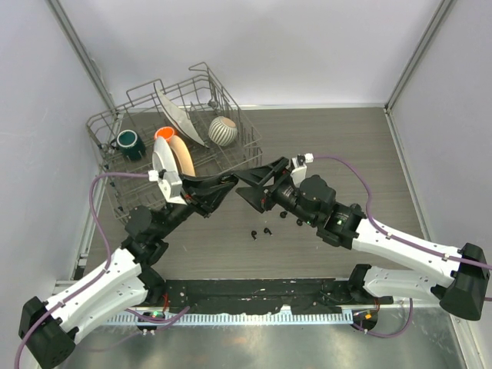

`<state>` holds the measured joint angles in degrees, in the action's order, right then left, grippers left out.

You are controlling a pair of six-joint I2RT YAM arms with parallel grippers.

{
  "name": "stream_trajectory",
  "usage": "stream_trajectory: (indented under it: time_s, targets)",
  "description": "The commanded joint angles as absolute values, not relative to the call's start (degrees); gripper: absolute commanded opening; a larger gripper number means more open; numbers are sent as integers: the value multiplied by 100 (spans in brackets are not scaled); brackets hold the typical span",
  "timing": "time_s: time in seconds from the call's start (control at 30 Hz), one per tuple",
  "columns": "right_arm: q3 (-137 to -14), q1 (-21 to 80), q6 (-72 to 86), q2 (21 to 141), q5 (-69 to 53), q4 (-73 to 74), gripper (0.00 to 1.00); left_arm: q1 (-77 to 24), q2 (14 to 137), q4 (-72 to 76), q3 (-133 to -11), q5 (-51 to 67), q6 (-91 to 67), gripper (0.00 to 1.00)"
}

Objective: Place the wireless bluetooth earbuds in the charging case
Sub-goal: Adjust the charging case.

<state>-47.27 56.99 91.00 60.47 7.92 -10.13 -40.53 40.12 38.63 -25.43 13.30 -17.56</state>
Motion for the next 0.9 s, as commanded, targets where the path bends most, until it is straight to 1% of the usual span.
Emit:
stream_trajectory:
  time_s: [0.0, 0.17, 0.3, 0.37, 0.4, 0.47, 0.5, 0.53, 0.6, 0.63, 0.67, 0.7, 0.73, 0.77, 0.87]
  targets:
    - [-4790, 5695, 9211, 6038, 993, -1485, 73, -4078, 4060, 4175, -2601, 1423, -1740, 0]
    - [-4922, 5695, 9272, 6292, 783, -1608, 72, -4078, 4113, 4131, -2637, 1520, -1714, 0]
    - [-4992, 5695, 9325, 6407, 572, -1635, 65, -4069, 4175, 4166, -2619, 1521, -1723, 0]
    - [-4983, 5695, 9360, 6407, 571, -1678, 58, -4078, 4166, 4166, -2610, 1521, -1723, 0]
    - [-4940, 5695, 9360, 6381, 580, -1714, 49, -4078, 4166, 4166, -2602, 1521, -1723, 0]
    - [-4887, 5704, 9360, 6355, 615, -1819, 42, -4078, 4157, 4149, -2602, 1555, -1731, 0]
    - [-4852, 5695, 9360, 6328, 607, -1863, 33, -4078, 4157, 4131, -2593, 1538, -1740, 0]
    - [-4843, 5695, 9360, 6311, 598, -1898, 28, -4078, 4157, 4053, -2601, 1547, -1740, 0]
    - [-4790, 5704, 9360, 6302, 580, -2012, 17, -4078, 4157, 3947, -2628, 1512, -1801, 5]
    - [-4773, 5695, 9352, 6284, 580, -2056, 13, -4078, 4157, 3859, -2628, 1520, -1819, 10]
    - [-4746, 5695, 9308, 6275, 580, -2178, 8, -4078, 4157, 3841, -2628, 1521, -1880, 24]
    - [-4703, 5695, 9299, 6275, 580, -2232, 1, -4078, 4166, 3823, -2628, 1494, -1907, 29]
    - [-4685, 5704, 9290, 6267, 589, -2267, 1, -4078, 4149, 3797, -2619, 1494, -1933, 33]
    - [-4676, 5695, 9281, 6267, 580, -2285, 1, -4078, 4148, 3779, -2619, 1503, -1942, 39]
    - [-4676, 5695, 9255, 6284, 545, -2320, 1, -4078, 4131, 3735, -2610, 1529, -1977, 45]
